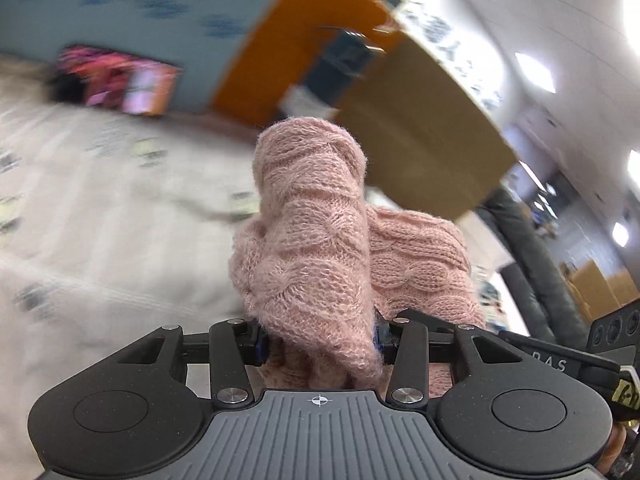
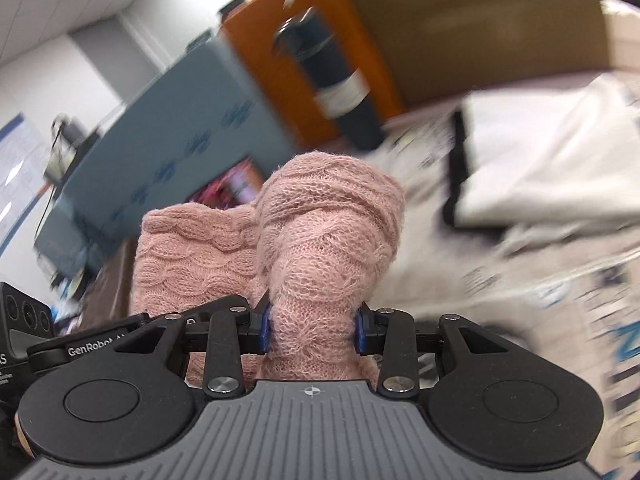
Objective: Fold clothes
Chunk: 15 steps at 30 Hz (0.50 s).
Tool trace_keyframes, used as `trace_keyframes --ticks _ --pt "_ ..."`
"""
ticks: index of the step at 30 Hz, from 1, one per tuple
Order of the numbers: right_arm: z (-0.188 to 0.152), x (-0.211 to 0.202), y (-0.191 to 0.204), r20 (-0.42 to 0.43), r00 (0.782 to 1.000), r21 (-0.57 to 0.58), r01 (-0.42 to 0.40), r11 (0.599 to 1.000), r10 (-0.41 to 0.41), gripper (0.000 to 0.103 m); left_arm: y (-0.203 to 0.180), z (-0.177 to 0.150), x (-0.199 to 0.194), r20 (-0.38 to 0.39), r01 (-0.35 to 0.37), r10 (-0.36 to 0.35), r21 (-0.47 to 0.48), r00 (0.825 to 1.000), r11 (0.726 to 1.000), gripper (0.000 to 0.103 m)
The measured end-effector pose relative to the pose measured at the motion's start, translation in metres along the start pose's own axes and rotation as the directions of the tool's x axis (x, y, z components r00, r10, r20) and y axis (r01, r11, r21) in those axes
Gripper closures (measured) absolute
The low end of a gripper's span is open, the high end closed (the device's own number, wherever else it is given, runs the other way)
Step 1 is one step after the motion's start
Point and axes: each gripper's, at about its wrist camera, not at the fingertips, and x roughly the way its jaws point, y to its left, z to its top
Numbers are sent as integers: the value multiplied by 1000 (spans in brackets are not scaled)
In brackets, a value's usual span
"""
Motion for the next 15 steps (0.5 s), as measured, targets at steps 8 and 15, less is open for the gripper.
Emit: trace_keyframes --ticks 8,15 --pt "36 -44 -62 166 978 44 125 991 -130 69 -72 22 67 -17 127 -126 74 992 989 61" --pt "61 -48 -100 227 954 64 187 980 -197 69 -104 31 115 -16 176 -176 107 984 978 61"
